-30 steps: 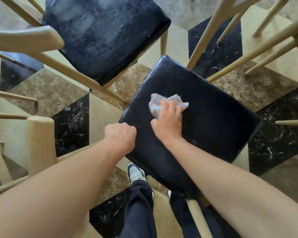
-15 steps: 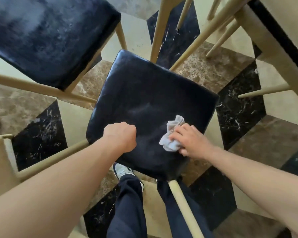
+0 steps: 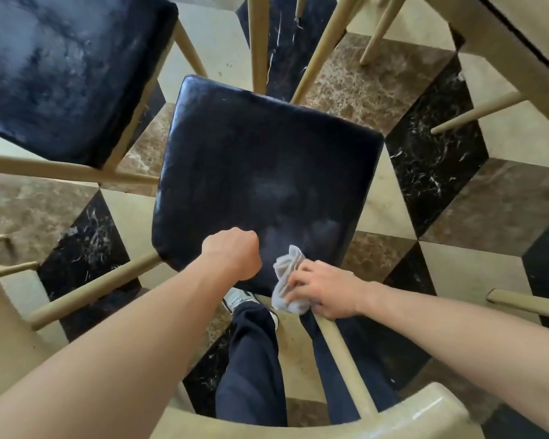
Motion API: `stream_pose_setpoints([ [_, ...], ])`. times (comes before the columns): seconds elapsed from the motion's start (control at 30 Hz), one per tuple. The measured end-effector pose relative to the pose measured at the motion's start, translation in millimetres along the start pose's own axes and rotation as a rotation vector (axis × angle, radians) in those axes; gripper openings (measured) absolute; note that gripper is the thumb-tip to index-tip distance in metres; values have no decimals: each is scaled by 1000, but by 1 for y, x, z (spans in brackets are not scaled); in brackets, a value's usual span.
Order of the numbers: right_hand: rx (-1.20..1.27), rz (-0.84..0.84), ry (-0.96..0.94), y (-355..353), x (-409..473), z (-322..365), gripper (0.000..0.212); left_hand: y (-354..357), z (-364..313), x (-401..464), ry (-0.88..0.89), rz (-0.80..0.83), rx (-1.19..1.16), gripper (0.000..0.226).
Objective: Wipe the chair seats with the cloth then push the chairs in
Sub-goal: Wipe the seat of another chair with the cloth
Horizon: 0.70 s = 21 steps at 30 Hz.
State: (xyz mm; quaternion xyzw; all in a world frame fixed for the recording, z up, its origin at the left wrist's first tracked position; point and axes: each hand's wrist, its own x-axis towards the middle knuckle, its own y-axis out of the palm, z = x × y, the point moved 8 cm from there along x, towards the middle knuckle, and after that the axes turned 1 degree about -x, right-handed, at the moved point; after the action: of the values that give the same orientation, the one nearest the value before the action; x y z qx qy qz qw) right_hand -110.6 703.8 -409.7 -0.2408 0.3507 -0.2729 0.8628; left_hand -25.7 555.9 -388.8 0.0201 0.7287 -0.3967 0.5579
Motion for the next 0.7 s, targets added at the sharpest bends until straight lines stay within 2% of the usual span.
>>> stream_pose_setpoints([
  [0.1, -89, 62, -24, 5, -18, -7, 47, 8, 6, -12, -23, 29, 13, 9],
  [0.2, -303, 28, -80, 0, -36, -21, 42, 13, 12, -23, -43, 26, 20, 9],
  [0.3, -410, -12, 8, -15, -49, -47, 32, 13, 18, -31, -58, 23, 4, 12],
  [0.37, -399, 11, 140, -22, -58, -66, 39, 10, 22, -37, -71, 18, 10, 12],
  [0.43, -332, -7, 339, -31, -73, -89, 41, 3, 26, -43, -86, -4, 28, 11],
  [0.53, -45, -148, 623, -56, -91, -113, 31, -11, 30, -57, -108, -25, 29, 16],
  [0.6, 156, -257, 704, -84, -91, -114, 28, -33, 31, -64, -121, -51, 8, 15],
  [0.7, 398, -436, 722, -130, -82, -98, 30, -77, 31, -73, -142, -126, -15, 9],
])
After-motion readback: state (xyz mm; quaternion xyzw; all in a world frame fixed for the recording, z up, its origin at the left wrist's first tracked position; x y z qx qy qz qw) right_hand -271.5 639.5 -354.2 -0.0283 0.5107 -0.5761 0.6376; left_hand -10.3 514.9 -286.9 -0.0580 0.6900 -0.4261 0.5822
